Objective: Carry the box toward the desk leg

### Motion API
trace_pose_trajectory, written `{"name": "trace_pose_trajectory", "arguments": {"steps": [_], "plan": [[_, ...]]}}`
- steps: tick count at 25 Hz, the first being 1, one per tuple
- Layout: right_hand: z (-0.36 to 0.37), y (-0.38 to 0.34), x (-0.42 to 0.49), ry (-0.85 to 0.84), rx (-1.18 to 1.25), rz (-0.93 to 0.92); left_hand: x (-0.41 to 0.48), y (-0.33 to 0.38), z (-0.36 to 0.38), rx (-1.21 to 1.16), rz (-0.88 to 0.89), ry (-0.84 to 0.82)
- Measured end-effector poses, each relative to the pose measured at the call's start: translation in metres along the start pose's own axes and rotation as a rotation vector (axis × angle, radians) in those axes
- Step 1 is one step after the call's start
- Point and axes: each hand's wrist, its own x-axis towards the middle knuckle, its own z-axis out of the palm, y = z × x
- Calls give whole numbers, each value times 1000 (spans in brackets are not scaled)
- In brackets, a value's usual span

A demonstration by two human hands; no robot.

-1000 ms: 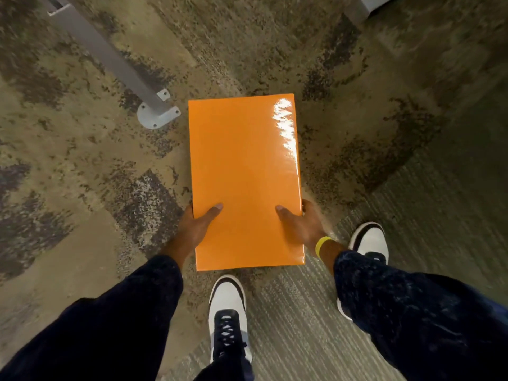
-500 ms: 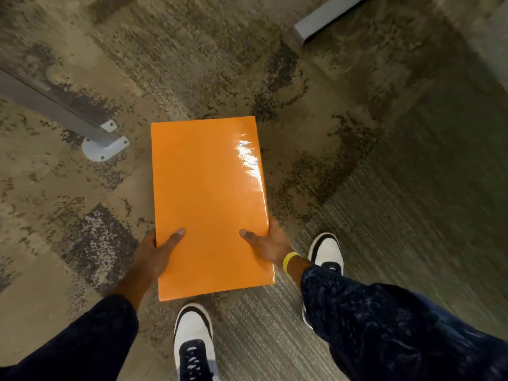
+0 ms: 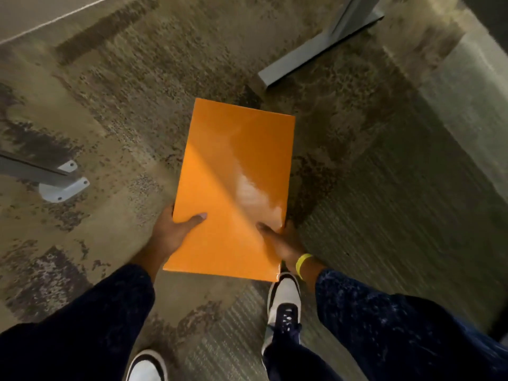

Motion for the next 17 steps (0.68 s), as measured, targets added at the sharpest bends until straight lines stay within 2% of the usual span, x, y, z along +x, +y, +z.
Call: {"name": "trace_pose_trajectory", "arguments": {"steps": [4, 8, 17], "plan": [[-41, -34, 41, 9, 37, -22, 32, 48, 45, 1, 24, -27], [-76, -59, 81, 16, 115, -4, 72, 88, 85, 49, 149, -40], [-103, -72, 156, 98, 277, 88, 183, 173, 138, 299, 298, -289]]}}
